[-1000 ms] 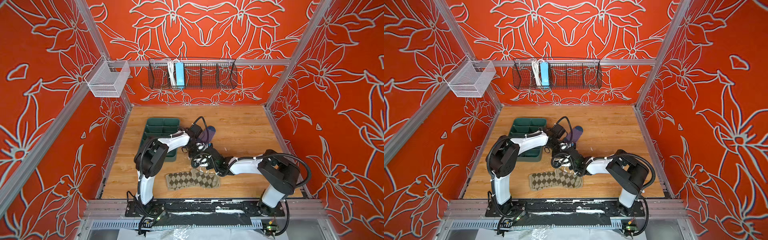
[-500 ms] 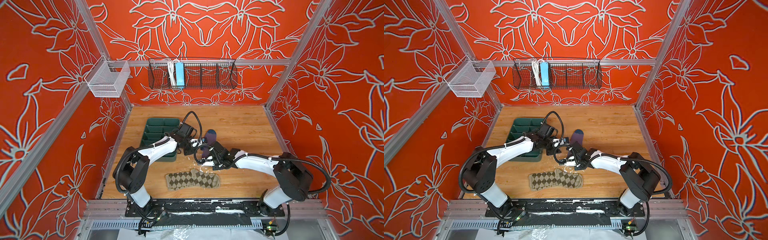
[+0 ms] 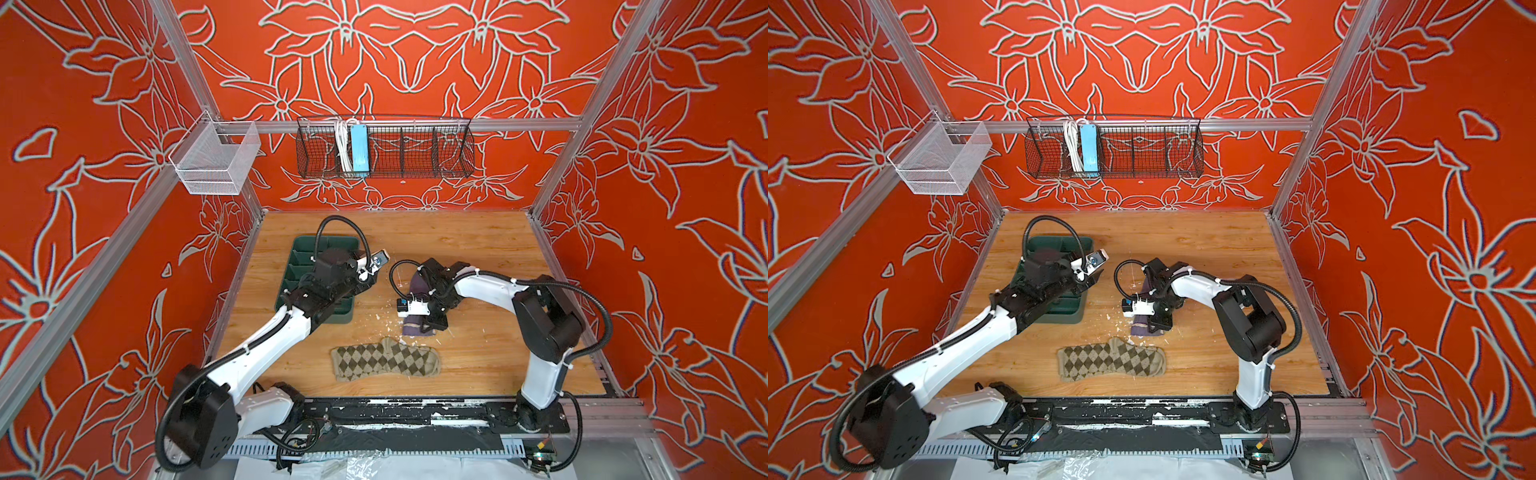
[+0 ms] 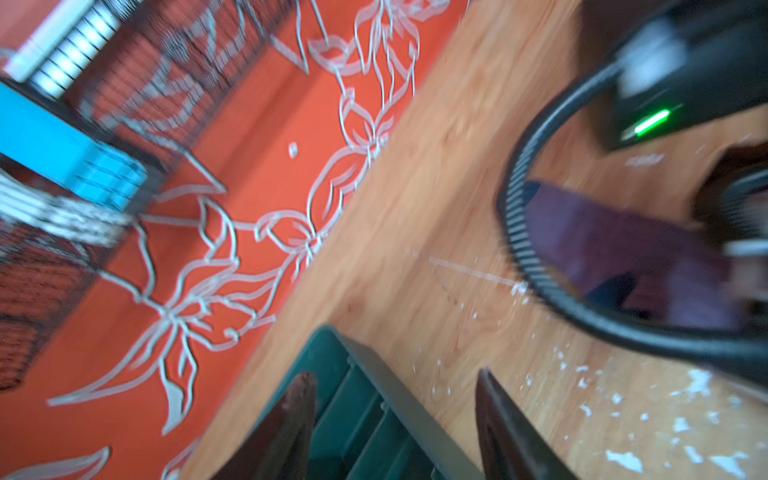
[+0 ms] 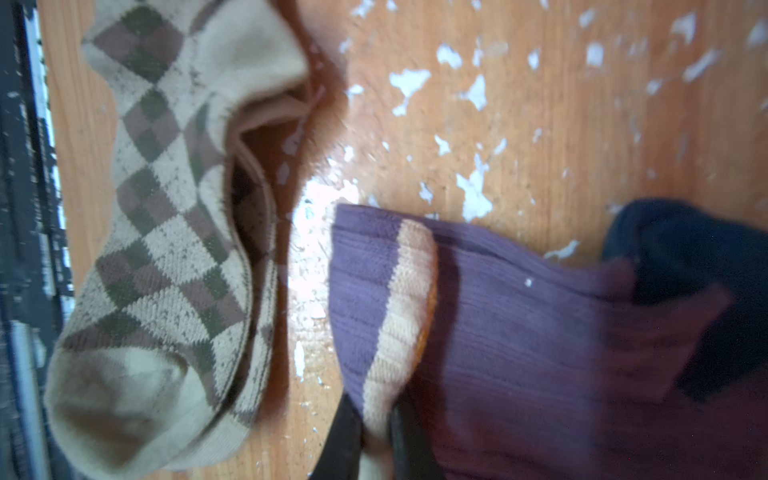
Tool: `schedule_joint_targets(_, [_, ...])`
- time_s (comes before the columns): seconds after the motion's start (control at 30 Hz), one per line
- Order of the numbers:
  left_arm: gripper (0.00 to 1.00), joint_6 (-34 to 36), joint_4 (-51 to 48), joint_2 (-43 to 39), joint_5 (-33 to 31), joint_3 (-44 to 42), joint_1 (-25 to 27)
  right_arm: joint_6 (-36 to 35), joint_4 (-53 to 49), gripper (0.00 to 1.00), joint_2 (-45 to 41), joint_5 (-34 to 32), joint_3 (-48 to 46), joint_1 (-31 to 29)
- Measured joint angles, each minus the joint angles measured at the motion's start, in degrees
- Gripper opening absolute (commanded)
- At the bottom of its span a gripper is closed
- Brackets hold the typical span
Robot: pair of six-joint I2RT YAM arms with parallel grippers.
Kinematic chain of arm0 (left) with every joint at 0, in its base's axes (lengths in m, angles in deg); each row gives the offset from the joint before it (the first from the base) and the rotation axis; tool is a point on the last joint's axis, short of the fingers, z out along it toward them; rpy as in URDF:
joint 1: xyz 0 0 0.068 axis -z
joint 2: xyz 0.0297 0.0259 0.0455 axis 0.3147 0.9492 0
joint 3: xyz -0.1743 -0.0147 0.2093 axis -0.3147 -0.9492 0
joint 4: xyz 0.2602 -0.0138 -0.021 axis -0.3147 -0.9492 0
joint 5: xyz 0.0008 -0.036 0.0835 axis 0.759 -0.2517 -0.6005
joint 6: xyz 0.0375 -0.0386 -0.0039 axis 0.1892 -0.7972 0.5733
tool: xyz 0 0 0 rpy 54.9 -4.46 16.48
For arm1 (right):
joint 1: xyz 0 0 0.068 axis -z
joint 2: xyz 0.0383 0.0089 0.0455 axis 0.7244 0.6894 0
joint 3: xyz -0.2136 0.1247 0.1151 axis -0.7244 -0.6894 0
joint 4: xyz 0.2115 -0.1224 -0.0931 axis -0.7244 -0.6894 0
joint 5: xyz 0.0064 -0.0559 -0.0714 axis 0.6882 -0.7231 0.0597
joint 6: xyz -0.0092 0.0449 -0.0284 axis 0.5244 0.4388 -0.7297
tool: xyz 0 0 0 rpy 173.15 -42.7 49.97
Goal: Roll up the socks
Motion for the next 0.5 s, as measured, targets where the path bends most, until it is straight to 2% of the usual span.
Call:
schedule_joint_targets(0.1, [0.65, 3.9, -1.4, -5.0, 5.0, -0.6, 1.8, 1.0, -1.7, 0.00, 1.9, 1.6, 1.6, 1.2])
schedule_joint_targets(0.23, [0.66, 14.3, -3.5, -6.8, 5.4, -3.0, 10.9, 1.8, -1.9, 0.00, 2.3, 1.9, 1.8, 1.5])
schedule_joint_targets(0.37, [0.65, 21.8, -5.3, 0.0, 1.9, -5.8, 18.5, 2.3, -2.6, 0.00, 3.3, 1.9, 2.9, 1.7])
schedule_joint_targets(0.5, [0.64, 24.1, -4.2, 7.2, -1.5, -8.8, 21.5, 2.4, -3.5, 0.00, 3.8, 1.9, 3.7, 1.8])
